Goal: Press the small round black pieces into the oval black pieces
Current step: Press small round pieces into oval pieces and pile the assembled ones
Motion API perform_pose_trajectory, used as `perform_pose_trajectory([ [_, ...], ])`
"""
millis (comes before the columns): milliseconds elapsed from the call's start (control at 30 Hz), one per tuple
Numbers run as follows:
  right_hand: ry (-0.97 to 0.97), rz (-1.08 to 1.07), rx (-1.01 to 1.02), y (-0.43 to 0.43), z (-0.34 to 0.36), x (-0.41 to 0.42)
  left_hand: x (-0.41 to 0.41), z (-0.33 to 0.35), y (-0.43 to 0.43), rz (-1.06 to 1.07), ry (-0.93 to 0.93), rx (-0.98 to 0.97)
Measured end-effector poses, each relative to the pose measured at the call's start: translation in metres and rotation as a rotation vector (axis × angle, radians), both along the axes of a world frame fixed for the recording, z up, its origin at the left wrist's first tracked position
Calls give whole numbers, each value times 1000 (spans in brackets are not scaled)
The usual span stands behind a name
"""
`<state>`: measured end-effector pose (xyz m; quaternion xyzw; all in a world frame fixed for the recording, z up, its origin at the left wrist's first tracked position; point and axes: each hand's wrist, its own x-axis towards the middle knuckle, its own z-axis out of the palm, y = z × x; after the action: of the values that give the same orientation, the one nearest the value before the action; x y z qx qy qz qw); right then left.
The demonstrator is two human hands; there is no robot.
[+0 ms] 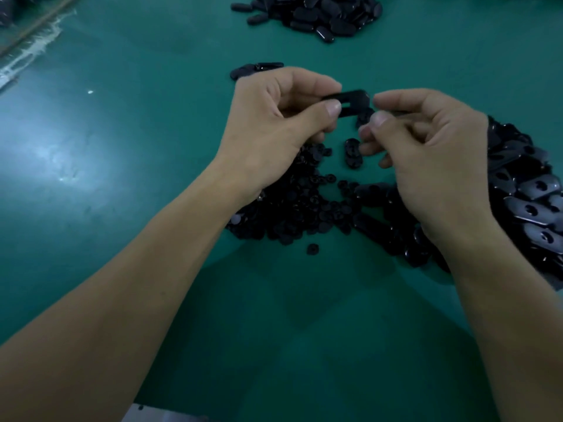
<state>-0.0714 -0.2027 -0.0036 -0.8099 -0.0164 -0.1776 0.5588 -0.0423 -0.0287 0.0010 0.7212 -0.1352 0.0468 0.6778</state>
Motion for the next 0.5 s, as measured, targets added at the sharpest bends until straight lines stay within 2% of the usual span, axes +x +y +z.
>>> perform_pose_trajectory([
  [133, 6, 34, -511, 1, -8, -3, 4, -1, 4, 65, 71, -83],
  [233, 56, 149, -755, 4, -10, -5, 3, -3, 3, 58, 102, -81],
  [367, 91, 221, -771, 5, -9, -7, 4, -4, 3, 79, 70, -49],
  [500, 86, 202, -760, 9, -8, -9, 5, -5, 2, 92, 56, -9],
])
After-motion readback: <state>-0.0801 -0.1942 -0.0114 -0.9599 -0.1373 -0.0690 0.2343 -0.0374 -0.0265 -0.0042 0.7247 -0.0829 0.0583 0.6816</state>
